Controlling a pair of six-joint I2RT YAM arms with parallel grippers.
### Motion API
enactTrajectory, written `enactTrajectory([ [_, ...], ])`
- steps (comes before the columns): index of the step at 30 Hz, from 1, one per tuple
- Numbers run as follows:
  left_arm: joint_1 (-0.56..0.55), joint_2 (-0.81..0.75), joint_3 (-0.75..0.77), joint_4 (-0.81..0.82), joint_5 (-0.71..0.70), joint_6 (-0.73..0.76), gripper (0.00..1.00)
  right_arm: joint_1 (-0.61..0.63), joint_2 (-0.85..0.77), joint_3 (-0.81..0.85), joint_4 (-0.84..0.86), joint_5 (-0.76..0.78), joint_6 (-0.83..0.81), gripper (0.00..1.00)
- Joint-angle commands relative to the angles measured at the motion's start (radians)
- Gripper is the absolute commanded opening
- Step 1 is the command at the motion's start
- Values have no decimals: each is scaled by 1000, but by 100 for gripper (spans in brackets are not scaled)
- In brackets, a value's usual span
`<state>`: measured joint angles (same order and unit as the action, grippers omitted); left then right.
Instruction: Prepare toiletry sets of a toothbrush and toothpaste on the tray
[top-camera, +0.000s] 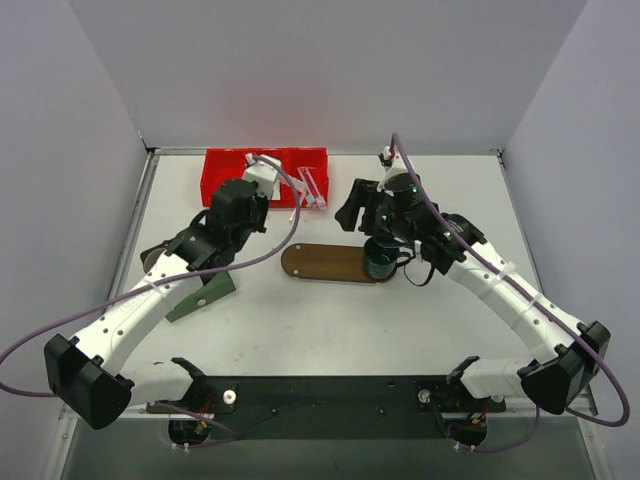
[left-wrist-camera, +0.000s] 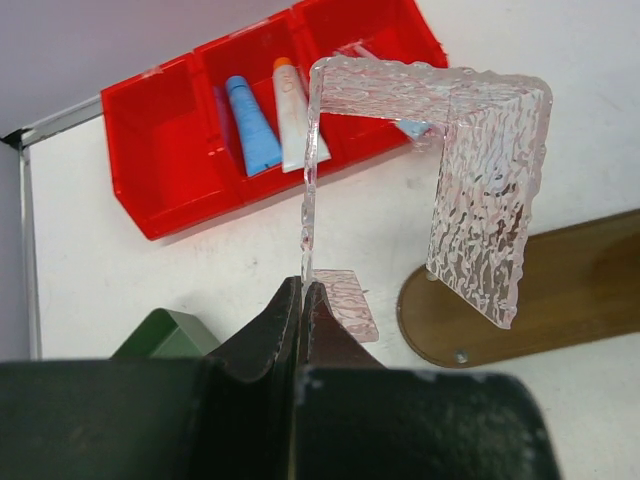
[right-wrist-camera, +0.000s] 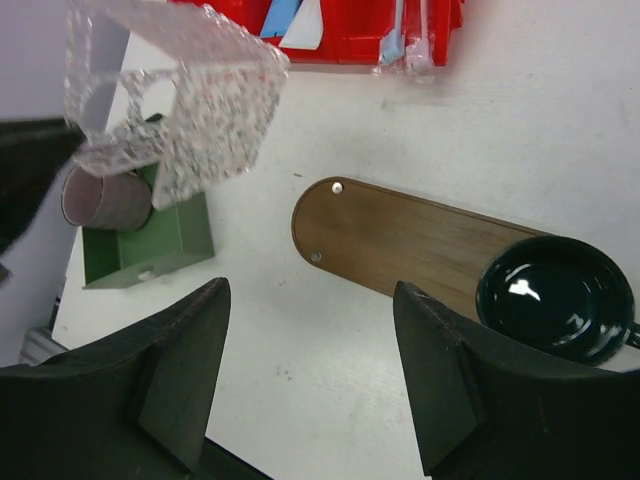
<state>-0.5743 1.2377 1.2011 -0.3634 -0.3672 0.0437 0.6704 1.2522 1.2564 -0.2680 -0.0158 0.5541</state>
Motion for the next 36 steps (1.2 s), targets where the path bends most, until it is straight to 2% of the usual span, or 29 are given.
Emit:
enactTrajectory([
  [1,-107,-58,-60,129,-91,-16,0,18,108,110,82,-4,99,62],
  [7,-200,-63,-106,164,-147,-22,0,50,193,127,90,66,185,62],
  [15,-257,-29,-112,169,-194,-21,0,75,230,74,99,129,244,59],
  [28,-355,32,-117,188,-334,24,0,83,328,81,92,183,299,42],
  [36,-394,49,-124,215,-417,57,0,89,372,97,93,180,319,38],
])
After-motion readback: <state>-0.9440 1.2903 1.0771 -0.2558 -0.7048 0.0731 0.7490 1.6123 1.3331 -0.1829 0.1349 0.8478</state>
